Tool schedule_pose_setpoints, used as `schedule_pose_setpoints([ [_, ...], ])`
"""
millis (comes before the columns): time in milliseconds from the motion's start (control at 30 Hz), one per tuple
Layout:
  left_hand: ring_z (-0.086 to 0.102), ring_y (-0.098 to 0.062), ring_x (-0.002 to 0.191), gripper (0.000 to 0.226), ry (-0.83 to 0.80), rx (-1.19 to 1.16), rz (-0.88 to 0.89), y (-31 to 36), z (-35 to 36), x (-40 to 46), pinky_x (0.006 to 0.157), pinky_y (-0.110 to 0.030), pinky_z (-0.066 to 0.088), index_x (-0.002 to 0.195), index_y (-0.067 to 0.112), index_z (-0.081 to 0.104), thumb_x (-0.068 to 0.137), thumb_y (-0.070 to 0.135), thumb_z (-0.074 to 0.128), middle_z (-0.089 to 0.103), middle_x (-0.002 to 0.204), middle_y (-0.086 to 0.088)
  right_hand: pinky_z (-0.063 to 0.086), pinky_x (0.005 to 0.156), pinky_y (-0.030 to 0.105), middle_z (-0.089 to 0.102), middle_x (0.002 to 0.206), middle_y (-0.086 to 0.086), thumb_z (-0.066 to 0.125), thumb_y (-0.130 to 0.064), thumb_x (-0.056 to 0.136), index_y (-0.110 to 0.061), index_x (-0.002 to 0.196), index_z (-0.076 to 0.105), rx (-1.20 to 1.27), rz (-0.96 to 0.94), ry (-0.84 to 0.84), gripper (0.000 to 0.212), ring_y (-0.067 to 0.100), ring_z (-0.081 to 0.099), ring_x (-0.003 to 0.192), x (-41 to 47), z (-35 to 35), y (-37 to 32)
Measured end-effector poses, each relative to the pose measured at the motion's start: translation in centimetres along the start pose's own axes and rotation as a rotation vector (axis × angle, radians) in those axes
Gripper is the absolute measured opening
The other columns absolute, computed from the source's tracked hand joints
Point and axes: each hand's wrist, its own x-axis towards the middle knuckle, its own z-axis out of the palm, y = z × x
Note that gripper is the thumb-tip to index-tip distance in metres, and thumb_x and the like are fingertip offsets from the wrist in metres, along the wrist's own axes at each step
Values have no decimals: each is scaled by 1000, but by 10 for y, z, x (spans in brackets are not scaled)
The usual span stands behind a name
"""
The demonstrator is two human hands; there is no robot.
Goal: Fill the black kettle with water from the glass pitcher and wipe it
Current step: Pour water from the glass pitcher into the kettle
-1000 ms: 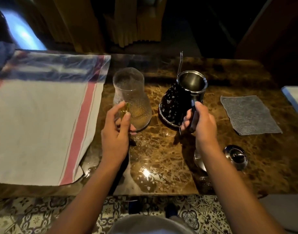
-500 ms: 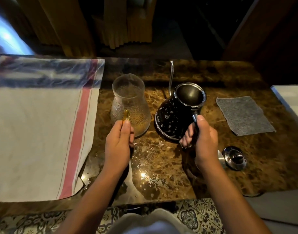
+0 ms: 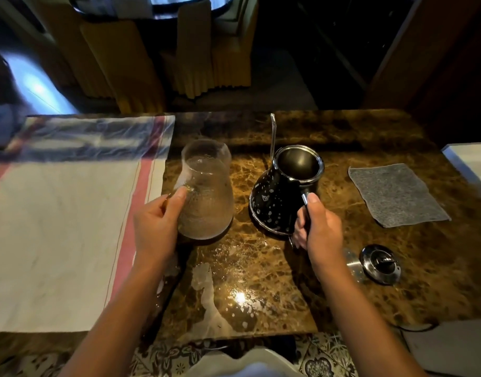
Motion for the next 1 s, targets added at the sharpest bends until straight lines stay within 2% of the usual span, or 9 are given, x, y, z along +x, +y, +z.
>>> schedule_pose_setpoints([
  [67,57,-18,58,47,-30,87,97,5,-8,5,56,-41,49,72,-1,69,95,40,65,64,64,-12,28,46,28,39,47,-2,48,-64,92,-21,59,50,4,-2,-3,55,14,34,43,1,0,1],
  [133,46,-8,51,47,-53,94,174,12,-20,14,55,-32,42,62,6,65,92,41,71,54,52,6,29,47,29,40,48,-1,48,-66,91,-21,59,50,-6,-6,0,55,15,35,43,1,0,1],
  [167,43,-5,50,47,-72,93,217,17,-25,20,56,-27,40,58,10,61,89,44,71,51,51,7,30,47,30,41,49,0,49,-66,91,-21,59,50,-7,-11,1,55,16,35,44,1,0,2],
  [300,43,-5,51,51,-175,139,334,43,-36,37,54,-16,36,63,6,66,86,51,72,54,55,5,30,46,29,41,49,1,50,-67,89,-19,60,51,5,-23,6,56,16,36,44,0,-1,2],
  [467,49,-5,50,42,-264,181,363,69,-31,36,52,-9,36,67,3,69,90,38,69,56,54,0,28,46,28,42,47,0,51,-66,88,-20,57,51,15,-30,30,55,16,35,43,1,1,3],
  [667,51,-7,49,45,-403,278,358,96,-13,39,49,-11,38,61,15,64,86,52,63,52,50,6,29,46,29,40,48,3,48,-67,89,-23,54,49,-14,-51,43,56,17,35,43,-1,1,3],
  [800,51,-6,49,46,-439,331,348,105,0,43,49,-12,37,62,15,64,83,56,62,50,48,9,31,51,34,41,49,3,48,-69,88,-22,55,49,-25,-64,54,57,19,37,46,0,1,4],
  [933,52,-5,50,49,-433,367,384,107,6,50,52,-21,40,65,11,66,85,55,61,53,51,7,32,53,36,42,49,1,48,-67,89,-23,54,48,-35,-84,64,57,20,38,47,2,-1,6],
  [1000,52,-4,49,53,-445,408,407,110,10,54,49,-14,38,69,7,69,84,58,60,53,54,1,32,53,35,42,48,0,48,-69,90,-23,54,48,-39,-86,67,58,20,39,46,3,-2,7],
])
